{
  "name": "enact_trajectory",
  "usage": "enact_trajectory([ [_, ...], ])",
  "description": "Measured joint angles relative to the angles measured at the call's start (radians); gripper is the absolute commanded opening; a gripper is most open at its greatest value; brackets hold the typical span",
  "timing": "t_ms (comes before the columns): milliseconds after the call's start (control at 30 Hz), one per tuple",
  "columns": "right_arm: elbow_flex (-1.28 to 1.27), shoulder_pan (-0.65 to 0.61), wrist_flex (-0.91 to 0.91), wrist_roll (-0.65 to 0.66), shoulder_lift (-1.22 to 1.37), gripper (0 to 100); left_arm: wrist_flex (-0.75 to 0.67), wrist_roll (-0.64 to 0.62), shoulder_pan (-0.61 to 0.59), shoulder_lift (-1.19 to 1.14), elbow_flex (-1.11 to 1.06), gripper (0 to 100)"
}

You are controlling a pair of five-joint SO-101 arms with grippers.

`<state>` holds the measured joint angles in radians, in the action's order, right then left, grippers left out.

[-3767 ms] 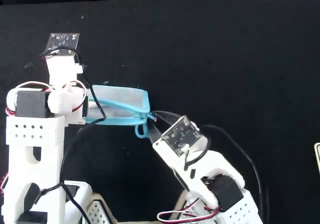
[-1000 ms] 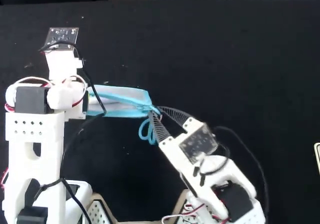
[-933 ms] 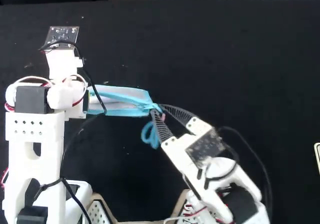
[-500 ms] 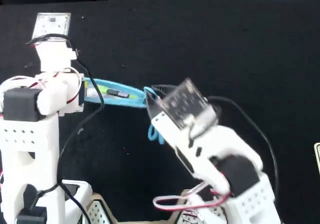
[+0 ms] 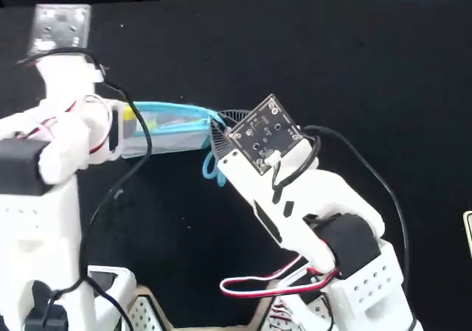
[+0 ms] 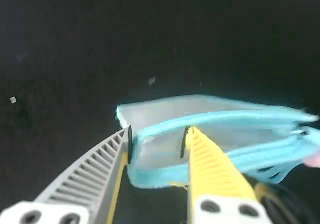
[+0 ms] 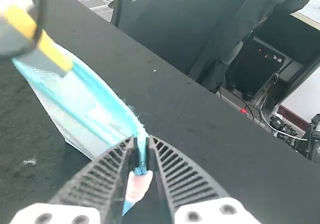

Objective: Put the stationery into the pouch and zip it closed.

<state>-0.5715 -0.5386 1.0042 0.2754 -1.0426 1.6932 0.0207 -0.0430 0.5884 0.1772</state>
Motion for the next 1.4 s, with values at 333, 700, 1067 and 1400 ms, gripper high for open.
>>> enact_trajectory([
  [333,0.035,-0.002,-0.002,0.000,0.057,1.1,0.061,-0.003,-0.064,0.086,0.227,18],
  [700,0.272,-0.002,0.002,0.000,0.298,1.1,0.063,0.135,-0.064,0.408,-0.187,18],
  [1067,0.503,-0.002,0.253,0.000,0.382,1.1,-0.279,0.190,-0.064,0.563,-0.741,18],
  [1400,0.531,-0.029,0.417,0.000,0.382,1.1,-0.712,0.114,-0.064,0.657,-0.991,18],
])
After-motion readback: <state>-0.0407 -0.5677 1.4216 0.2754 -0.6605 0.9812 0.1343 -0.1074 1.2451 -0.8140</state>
